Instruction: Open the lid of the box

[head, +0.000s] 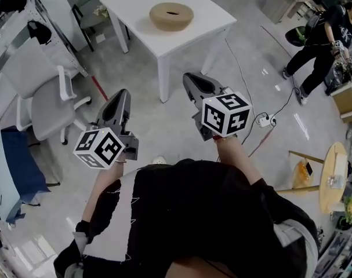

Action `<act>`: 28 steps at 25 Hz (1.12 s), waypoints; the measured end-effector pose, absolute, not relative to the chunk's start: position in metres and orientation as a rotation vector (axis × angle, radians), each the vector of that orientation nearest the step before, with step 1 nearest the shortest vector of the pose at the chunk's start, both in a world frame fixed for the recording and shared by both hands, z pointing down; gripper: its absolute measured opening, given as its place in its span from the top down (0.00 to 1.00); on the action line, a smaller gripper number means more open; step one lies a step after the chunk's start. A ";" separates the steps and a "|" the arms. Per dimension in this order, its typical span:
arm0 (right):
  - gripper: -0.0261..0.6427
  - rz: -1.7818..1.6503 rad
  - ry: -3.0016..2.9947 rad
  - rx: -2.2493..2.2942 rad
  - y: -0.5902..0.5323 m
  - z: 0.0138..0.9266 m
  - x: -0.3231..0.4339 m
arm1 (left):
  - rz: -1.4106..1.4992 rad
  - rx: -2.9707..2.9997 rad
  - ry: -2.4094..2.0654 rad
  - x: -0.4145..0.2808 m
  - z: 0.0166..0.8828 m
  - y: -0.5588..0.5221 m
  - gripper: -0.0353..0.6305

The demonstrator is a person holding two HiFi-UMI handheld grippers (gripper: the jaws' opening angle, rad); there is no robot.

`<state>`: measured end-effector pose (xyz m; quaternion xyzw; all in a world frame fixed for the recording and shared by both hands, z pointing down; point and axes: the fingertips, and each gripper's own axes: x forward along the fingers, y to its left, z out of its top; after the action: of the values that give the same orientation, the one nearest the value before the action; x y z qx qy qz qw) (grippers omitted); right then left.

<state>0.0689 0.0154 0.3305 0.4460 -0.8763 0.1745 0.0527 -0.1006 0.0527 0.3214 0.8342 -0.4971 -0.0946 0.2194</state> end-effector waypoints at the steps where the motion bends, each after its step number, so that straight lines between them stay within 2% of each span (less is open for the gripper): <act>1: 0.96 0.533 -2.668 1.355 0.008 0.330 0.063 | -0.262 2.306 -1.378 -0.108 0.322 0.046 0.93; 10: 0.96 0.528 -2.632 1.373 -0.037 0.342 0.018 | -0.251 2.292 -1.360 -0.156 0.342 -0.002 0.93; 18: 0.96 0.591 -2.555 1.340 -0.050 0.373 0.005 | -0.240 2.187 -1.290 -0.160 0.381 -0.004 0.93; 28: 0.96 0.585 -2.556 1.232 -0.089 0.387 -0.018 | -0.261 2.184 -1.342 -0.177 0.374 -0.043 0.93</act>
<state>-0.0176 -0.0890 0.3870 0.4221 -0.8756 0.2005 0.1220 -0.1773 -0.0429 0.3737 0.8140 -0.5003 -0.0971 0.2787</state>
